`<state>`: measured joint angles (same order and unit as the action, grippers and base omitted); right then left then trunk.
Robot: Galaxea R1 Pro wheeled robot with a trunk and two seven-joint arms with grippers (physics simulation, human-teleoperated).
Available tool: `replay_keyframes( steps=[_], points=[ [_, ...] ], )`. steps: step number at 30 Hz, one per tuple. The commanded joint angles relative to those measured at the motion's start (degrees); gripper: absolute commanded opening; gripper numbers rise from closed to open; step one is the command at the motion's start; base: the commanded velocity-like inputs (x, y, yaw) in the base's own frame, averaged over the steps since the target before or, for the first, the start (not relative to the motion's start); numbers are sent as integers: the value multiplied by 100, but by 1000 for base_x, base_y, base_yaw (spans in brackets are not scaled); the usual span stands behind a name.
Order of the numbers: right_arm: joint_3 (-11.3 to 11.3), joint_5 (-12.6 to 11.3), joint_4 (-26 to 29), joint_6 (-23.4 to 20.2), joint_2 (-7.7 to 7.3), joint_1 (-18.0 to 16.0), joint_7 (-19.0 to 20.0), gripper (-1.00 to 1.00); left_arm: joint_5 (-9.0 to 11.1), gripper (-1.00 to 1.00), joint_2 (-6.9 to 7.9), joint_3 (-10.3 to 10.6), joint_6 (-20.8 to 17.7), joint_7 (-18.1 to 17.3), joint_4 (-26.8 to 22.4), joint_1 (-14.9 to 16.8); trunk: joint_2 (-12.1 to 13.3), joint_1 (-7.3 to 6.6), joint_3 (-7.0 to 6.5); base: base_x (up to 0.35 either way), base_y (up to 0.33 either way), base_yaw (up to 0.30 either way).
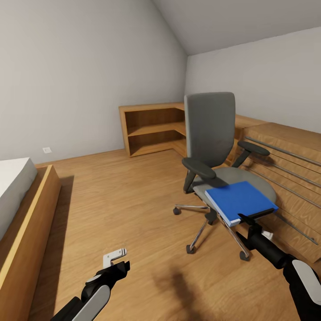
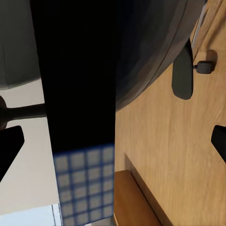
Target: In the bedroom, organize the workspace by keeping the computer under the desk, ensuring the monitor is on the desk, placing the keyboard on the desk next to the monitor, placing the mouse on the desk next to the keyboard, moving the folder from the swivel chair onto the desk next to the mouse, stacking the notebook on top of the folder with the pen on top of the notebook, and positioning the swivel chair next to the desk.
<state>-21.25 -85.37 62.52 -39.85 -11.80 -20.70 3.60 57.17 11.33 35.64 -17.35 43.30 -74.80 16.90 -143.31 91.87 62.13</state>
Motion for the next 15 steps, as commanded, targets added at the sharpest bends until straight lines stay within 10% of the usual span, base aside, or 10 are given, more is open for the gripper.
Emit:
replay_keyframes(
  steps=[1, 15],
  points=[
    [-11, 21, -3, -32, 1, -4, 22, 100, 19, 100, 4, 13, -13, 39, -8, 6, -2, -1, 5, 25, 15, 0],
    [-11, 21, -3, -32, 2, -2, 19, 100, 27, 100, 9, 12, -13, 36, 4, 6, -2, -1, 5, 98, 52, 0]
  ],
)
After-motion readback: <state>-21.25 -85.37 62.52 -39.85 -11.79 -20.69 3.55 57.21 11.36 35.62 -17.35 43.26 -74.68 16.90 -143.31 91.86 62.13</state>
